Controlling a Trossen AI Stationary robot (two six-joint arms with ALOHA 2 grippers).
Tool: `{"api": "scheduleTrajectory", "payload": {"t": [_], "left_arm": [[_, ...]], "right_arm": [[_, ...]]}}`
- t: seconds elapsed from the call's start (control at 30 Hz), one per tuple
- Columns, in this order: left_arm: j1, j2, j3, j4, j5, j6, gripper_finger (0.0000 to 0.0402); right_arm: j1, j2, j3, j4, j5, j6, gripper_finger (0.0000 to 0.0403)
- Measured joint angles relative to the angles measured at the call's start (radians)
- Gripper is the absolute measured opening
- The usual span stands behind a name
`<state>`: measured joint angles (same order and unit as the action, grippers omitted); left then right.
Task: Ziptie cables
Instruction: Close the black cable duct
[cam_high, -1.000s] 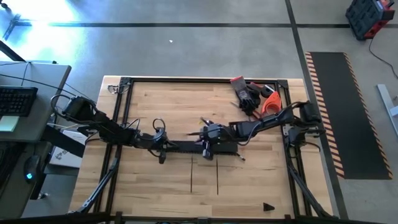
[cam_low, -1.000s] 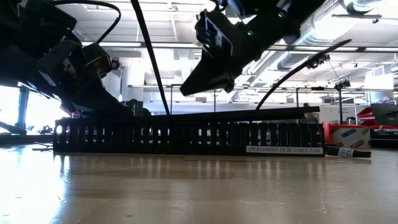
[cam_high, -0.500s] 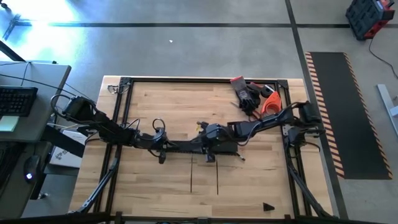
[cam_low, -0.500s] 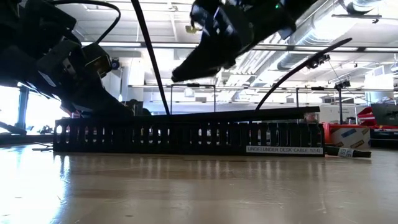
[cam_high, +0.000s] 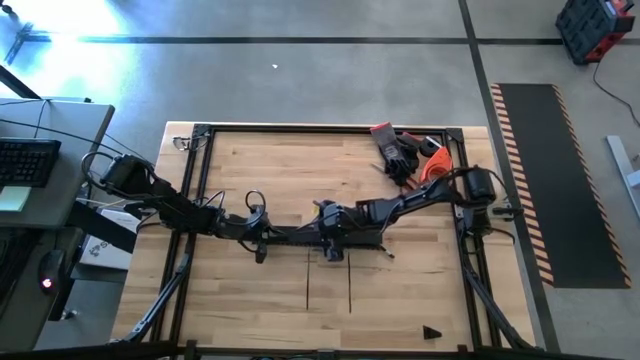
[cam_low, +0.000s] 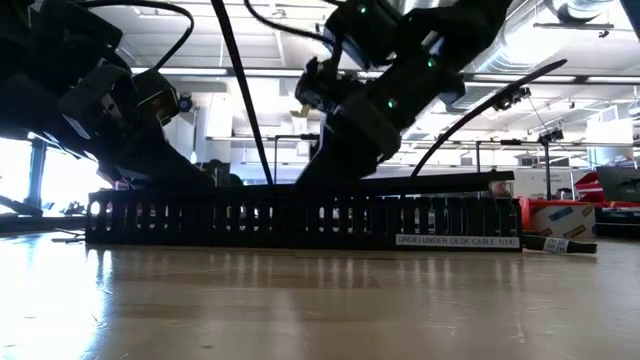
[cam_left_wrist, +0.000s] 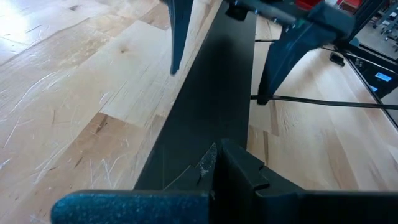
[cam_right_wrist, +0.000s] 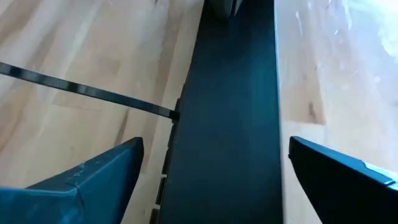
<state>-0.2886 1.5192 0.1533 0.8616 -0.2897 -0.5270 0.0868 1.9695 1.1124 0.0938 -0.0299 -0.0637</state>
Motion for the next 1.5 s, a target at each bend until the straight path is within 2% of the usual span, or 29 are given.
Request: {"api": "scheduleTrajectory", "payload": {"t": [0.43,0.7,0.93,1.1,1.2,1.37,1.5], "left_arm": [[0.0,0.001,-0.001,0.009,0.0,-0.002,0.0],[0.0,0.002,-0.003,0.02,-0.001,0.001,0.0],[0.0,-0.029,-0.012,0.13,0.027,0.075,0.0],[0.009,-0.063,0.022,0.149,0.033,0.121,0.0],[0.029,-0.052,0.087,0.11,0.077,0.158,0.0],[0.072,0.021,0.21,-0.075,0.141,0.208,0.0],[0.107,0.106,0.268,-0.11,0.212,0.224,0.0]], "right_arm": [[0.0,0.046,0.0,0.073,0.004,0.067,0.0302],[-0.001,0.046,0.0,0.067,0.008,0.076,0.0205],[0.001,0.046,0.0,0.068,-0.007,0.085,0.0205],[0.001,0.046,0.0,0.066,-0.008,0.086,0.0229],[0.001,0.046,0.0,0.065,-0.008,0.088,0.0222],[0.001,0.046,0.0,0.068,-0.007,0.088,0.0206],[0.001,0.046,0.0,0.067,-0.007,0.089,0.0212]]}}
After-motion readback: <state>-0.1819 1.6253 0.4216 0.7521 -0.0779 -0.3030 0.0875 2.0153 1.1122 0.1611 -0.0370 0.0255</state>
